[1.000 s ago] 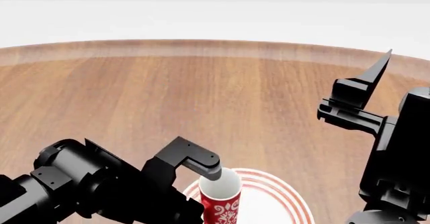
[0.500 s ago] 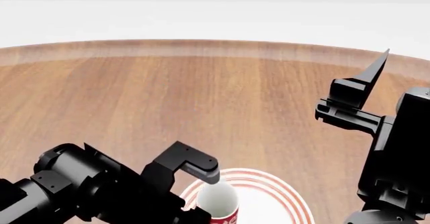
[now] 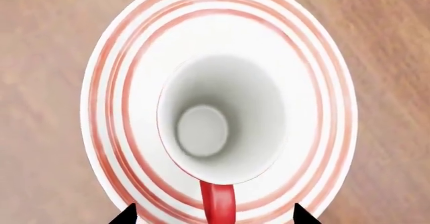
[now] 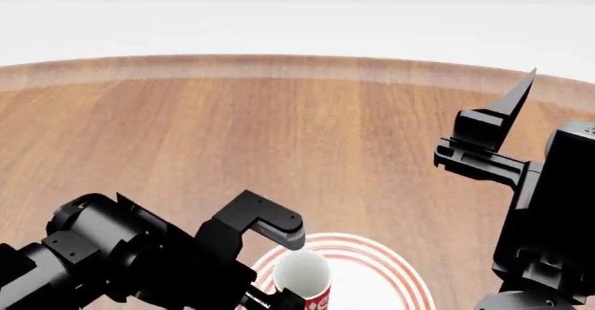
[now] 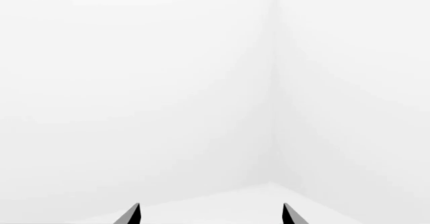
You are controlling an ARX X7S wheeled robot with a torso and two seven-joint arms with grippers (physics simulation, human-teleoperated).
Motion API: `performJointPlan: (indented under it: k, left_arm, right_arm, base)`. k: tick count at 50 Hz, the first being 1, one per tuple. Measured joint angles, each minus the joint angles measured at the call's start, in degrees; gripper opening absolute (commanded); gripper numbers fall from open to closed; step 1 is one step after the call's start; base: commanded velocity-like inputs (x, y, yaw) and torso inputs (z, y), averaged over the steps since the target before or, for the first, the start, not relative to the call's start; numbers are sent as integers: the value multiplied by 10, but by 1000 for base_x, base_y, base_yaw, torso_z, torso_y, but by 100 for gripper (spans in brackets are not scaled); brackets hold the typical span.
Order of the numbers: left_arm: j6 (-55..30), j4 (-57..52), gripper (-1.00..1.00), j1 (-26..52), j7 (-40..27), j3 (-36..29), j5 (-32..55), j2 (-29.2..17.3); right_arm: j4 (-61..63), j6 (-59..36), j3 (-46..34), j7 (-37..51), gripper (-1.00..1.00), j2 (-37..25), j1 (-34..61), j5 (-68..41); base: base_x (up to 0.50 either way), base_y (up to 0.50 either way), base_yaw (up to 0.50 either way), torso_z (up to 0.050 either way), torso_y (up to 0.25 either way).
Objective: Pick up the red mug and put it on the plate
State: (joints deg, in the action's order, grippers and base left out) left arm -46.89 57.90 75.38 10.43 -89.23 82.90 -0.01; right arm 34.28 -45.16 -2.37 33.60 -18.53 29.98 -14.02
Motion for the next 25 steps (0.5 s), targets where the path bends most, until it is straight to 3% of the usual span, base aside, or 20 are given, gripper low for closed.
performJointPlan:
  k: [18,25]
  left_arm:
    - [-13,-15,100,27,-30,1,-8,0]
    - [-15,-170,100,39,-116,42,35,-81]
  right_arm:
    - [-2,0,-6,2,100,-1,0,-1]
    - [-3,0,-8,3,100,-1,0,-1]
  base:
    - [0,0,0,0,0]
    - [0,0,0,0,0]
